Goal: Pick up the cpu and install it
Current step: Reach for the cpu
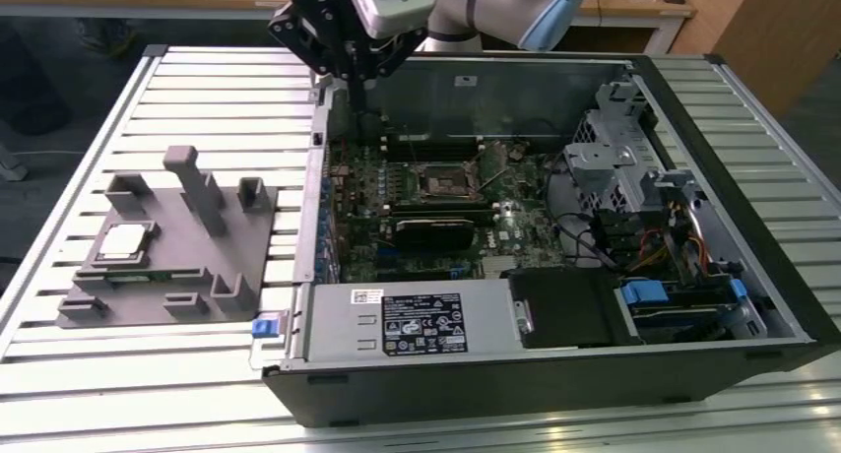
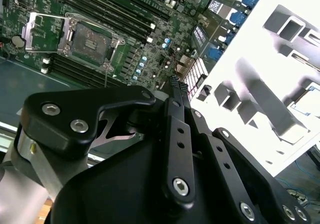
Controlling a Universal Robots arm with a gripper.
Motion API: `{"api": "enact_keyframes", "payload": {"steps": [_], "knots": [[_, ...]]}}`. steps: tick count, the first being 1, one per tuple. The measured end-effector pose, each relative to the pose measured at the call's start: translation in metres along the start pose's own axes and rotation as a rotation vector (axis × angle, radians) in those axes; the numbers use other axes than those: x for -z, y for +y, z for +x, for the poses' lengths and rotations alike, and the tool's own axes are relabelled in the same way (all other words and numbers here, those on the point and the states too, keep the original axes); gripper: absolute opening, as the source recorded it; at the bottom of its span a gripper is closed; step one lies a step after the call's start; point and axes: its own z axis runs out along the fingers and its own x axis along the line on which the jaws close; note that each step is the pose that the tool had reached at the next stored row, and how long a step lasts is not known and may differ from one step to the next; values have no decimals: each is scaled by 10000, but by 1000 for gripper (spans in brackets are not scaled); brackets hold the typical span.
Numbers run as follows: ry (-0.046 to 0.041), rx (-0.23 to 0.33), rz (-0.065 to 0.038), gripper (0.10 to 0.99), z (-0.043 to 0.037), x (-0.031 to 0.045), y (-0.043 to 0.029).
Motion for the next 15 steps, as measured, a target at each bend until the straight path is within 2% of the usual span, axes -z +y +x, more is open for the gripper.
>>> {"api": "enact_keyframes", "payload": {"steps": [15], "knots": [[19,-1,1,106,37,-18,-4]]}}
